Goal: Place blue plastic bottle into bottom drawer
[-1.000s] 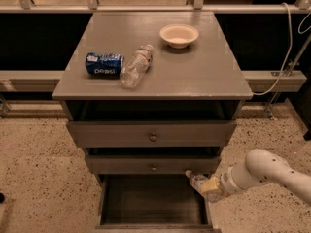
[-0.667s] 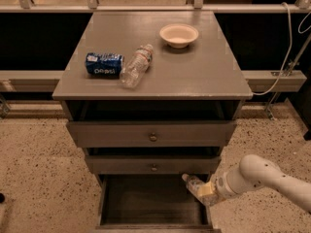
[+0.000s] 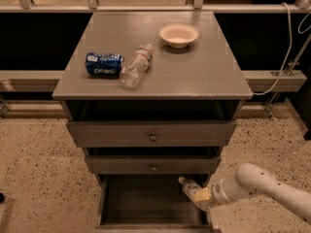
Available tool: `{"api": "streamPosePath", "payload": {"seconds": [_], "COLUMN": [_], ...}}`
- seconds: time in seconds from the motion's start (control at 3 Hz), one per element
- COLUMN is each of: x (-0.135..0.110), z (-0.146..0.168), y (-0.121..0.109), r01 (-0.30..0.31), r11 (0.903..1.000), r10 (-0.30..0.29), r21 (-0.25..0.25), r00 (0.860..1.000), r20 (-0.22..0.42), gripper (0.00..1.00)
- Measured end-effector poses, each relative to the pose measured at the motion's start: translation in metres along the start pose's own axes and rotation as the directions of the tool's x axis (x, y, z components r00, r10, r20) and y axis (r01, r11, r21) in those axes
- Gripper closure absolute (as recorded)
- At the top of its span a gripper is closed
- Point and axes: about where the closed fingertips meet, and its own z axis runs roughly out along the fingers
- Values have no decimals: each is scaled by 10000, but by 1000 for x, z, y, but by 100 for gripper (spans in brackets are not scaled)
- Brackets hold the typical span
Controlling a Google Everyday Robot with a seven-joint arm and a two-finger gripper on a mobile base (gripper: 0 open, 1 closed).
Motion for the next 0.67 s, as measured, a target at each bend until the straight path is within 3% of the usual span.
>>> {"api": "streamPosePath", "payload": {"seconds": [0.67], "x": [0], "z": [56], "y": [-6], "r01": [564], "r11": [9958], "r10": [-526], "r21": [718], "r00": [9972], "r20": [-531], "gripper": [100]}}
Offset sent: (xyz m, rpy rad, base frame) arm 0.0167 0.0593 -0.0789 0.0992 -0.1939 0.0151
